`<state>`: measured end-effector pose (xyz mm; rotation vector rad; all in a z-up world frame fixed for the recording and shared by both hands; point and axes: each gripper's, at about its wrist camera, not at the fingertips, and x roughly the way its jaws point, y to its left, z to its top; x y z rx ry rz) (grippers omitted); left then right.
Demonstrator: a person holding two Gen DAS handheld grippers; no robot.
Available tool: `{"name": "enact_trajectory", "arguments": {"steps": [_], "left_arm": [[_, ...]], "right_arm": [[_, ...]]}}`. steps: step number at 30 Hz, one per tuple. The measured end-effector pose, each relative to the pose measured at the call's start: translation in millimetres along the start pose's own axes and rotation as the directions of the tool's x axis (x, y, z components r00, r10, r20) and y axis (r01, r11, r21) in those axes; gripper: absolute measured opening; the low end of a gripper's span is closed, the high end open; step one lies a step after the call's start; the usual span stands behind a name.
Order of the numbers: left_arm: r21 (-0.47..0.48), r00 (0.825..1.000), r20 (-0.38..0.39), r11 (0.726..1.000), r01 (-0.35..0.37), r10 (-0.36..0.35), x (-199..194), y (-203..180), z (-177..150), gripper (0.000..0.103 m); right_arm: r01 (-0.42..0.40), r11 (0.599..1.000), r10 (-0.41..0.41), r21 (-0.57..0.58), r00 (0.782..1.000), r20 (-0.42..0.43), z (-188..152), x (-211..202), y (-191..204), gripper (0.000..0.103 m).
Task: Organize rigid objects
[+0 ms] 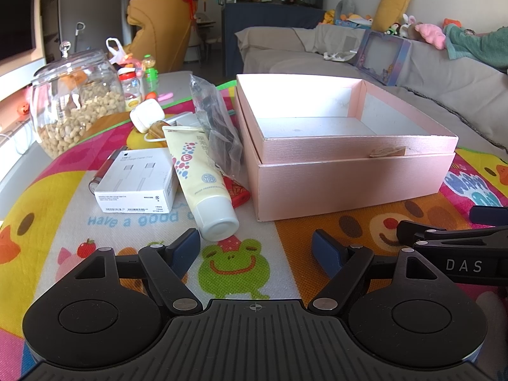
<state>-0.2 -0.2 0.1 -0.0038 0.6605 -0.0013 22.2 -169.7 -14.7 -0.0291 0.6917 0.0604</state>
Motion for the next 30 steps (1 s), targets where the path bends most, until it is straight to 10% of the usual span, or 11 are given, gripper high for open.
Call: {"name": "enact_trajectory", "arguments": {"steps": [26, 30], "left_arm": [[-0.004, 1.0, 0.004, 1.0, 0.007, -0.007, -1.5, -0.8, 0.3, 0.081], [-0.016, 0.995, 0.029, 0.995, 0.094, -0.094, -12.6, 8.3, -1.0, 0.072]], "right_arm": [[-0.019, 0.999, 0.017, -0.027, 0.996, -0.088, 12.9, 5.0, -2.7, 0.103], [-0.045, 0.999, 0.042, -0.027, 0.992, -0.117, 16.8, 6.8, -7.0, 0.103]]}}
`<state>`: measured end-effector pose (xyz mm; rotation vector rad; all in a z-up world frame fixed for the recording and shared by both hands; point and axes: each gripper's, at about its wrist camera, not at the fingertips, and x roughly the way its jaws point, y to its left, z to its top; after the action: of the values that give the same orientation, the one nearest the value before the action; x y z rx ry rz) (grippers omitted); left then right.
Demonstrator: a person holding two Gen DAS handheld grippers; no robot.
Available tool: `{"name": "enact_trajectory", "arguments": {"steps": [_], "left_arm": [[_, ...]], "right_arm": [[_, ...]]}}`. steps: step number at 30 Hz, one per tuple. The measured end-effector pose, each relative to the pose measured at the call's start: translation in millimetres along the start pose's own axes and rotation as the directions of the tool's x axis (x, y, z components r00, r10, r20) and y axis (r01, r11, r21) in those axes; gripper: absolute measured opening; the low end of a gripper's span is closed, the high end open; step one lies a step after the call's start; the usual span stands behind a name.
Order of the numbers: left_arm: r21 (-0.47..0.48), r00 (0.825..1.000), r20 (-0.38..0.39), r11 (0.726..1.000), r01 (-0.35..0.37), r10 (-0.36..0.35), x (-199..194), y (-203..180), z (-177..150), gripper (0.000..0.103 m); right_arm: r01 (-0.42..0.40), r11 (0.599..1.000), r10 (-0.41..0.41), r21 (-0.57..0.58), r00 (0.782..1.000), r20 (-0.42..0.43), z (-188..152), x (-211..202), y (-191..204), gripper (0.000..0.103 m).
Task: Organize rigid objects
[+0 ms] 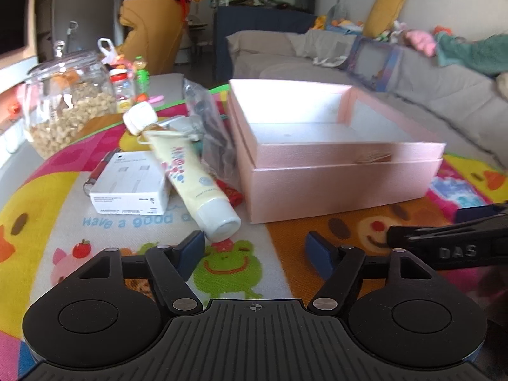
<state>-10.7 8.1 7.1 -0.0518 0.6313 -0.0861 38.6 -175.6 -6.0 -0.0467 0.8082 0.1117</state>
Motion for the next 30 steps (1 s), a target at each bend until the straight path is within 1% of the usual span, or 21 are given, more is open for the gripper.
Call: {"name": "enact_trajectory", "arguments": {"steps": [2, 3, 5, 6, 7, 8, 9, 10, 12, 13, 15, 16, 18, 19, 20, 22, 23, 24, 26, 28, 30], "left_arm": [[0.001, 0.998, 0.042, 0.999, 0.039, -0.039, -15.3, 7.9, 2.9, 0.071], [0.015, 0.996, 0.082, 0.999, 0.033, -0.034, -25.7, 14.1, 6.5, 0.071], [0.031, 0.985, 0.173, 0.999, -0.018, 0.013, -43.2, 32.7, 17.8, 0.071], [0.024, 0.979, 0.199, 0.999, -0.045, 0.039, -47.5, 47.2, 26.7, 0.071], [0.013, 0.977, 0.204, 0.997, -0.07, 0.066, -46.9, 63.3, 36.4, 0.071], [-0.003, 0.978, 0.186, 0.995, -0.097, 0.095, -42.3, 79.6, 45.8, 0.07], [-0.029, 0.983, 0.142, 0.993, -0.116, 0.119, -33.2, 97.9, 55.6, 0.068], [-0.054, 0.987, 0.096, 0.991, -0.122, 0.127, -21.5, 114.8, 63.4, 0.067], [-0.137, 0.996, 0.003, 0.986, -0.091, 0.092, 5.3, 148.3, 73.4, 0.066], [-0.189, 0.997, -0.033, 0.979, -0.08, 0.075, 17.6, 161.8, 75.9, 0.064], [-0.276, 0.997, -0.069, 0.96, -0.057, 0.039, 37.0, 182.0, 78.9, 0.063], [-0.298, 0.997, -0.074, 0.953, -0.051, 0.03, 44.5, 187.2, 79.6, 0.061], [-0.31, 0.996, -0.082, 0.95, -0.044, 0.019, 56.3, 193.3, 83.6, 0.056], [-0.304, 0.996, -0.088, 0.952, -0.043, 0.017, 61.5, 192.7, 86.0, 0.052], [-0.295, 0.995, -0.101, 0.955, -0.042, 0.013, 66.5, 190.3, 88.5, 0.05], [-0.275, 0.991, -0.135, 0.96, -0.048, 0.011, 79.8, 186.6, 90.7, 0.049], [-0.269, 0.99, -0.143, 0.962, -0.052, 0.014, 84.5, 185.5, 91.3, 0.049], [-0.257, 0.99, -0.137, 0.965, -0.056, 0.021, 85.1, 183.4, 91.1, 0.048], [-0.244, 0.991, -0.134, 0.968, -0.06, 0.028, 84.5, 182.1, 90.4, 0.044], [-0.244, 0.991, -0.131, 0.968, -0.055, 0.023, 82.5, 183.2, 87.0, 0.04], [-0.234, 0.991, -0.131, 0.971, -0.046, 0.016, 78.2, 183.9, 83.3, 0.034]], "right_arm": [[-0.01, 1.0, 0.01, -0.014, 1.0, -0.001, -0.8, -1.2, -0.4, 0.103], [-0.018, 1.0, 0.018, -0.023, 1.0, 0.003, -1.7, -2.0, -1.0, 0.103], [-0.028, 0.998, 0.028, -0.049, 1.0, 0.003, -2.1, -4.5, 0.0, 0.103], [-0.037, 0.997, 0.037, -0.064, 0.999, 0.005, -1.7, -7.1, 2.1, 0.097], [-0.054, 0.995, 0.055, -0.09, 0.998, 0.009, -0.4, -9.8, 6.0, 0.092], [-0.073, 0.99, 0.076, -0.121, 0.997, 0.016, 1.9, -13.7, 12.2, 0.084], [-0.085, 0.986, 0.09, -0.141, 0.995, 0.032, 3.6, -17.2, 18.0, 0.081], [-0.097, 0.983, 0.107, -0.158, 0.992, 0.059, 5.6, -21.8, 25.6, 0.081], [-0.134, 0.971, 0.156, -0.198, 0.983, 0.095, 9.7, -29.7, 41.1, 0.08], [-0.155, 0.963, 0.182, -0.219, 0.977, 0.109, 11.3, -33.6, 50.4, 0.079], [-0.186, 0.946, 0.224, -0.266, 0.967, 0.121, 12.1, -39.4, 67.7, 0.078], [-0.195, 0.936, 0.24, -0.294, 0.963, 0.125, 10.9, -41.7, 76.1, 0.077], [-0.206, 0.918, 0.263, -0.339, 0.956, 0.13, 7.8, -44.7, 90.1, 0.071], [-0.218, 0.91, 0.278, -0.353, 0.952, 0.129, 7.1, -45.2, 96.2, 0.069], [-0.237, 0.902, 0.298, -0.361, 0.947, 0.122, 7.0, -45.0, 101.8, 0.065], [-0.271, 0.895, 0.324, -0.354, 0.941, 0.098, 10.1, -40.2, 112.8, 0.061], [-0.286, 0.894, 0.334, -0.346, 0.939, 0.086, 12.4, -36.3, 118.0, 0.056], [-0.303, 0.89, 0.346, -0.341, 0.936, 0.071, 14.6, -31.3, 124.1, 0.052], [-0.309, 0.889, 0.346, -0.339, 0.937, 0.053, 16.1, -21.9, 135.6, 0.047], [-0.31, 0.887, 0.345, -0.343, 0.938, 0.045, 17.1, -14.5, 145.7, 0.046], [-0.323, 0.882, 0.352, -0.343, 0.936, 0.024, 18.5, -9.1, 152.6, 0.035]]}}
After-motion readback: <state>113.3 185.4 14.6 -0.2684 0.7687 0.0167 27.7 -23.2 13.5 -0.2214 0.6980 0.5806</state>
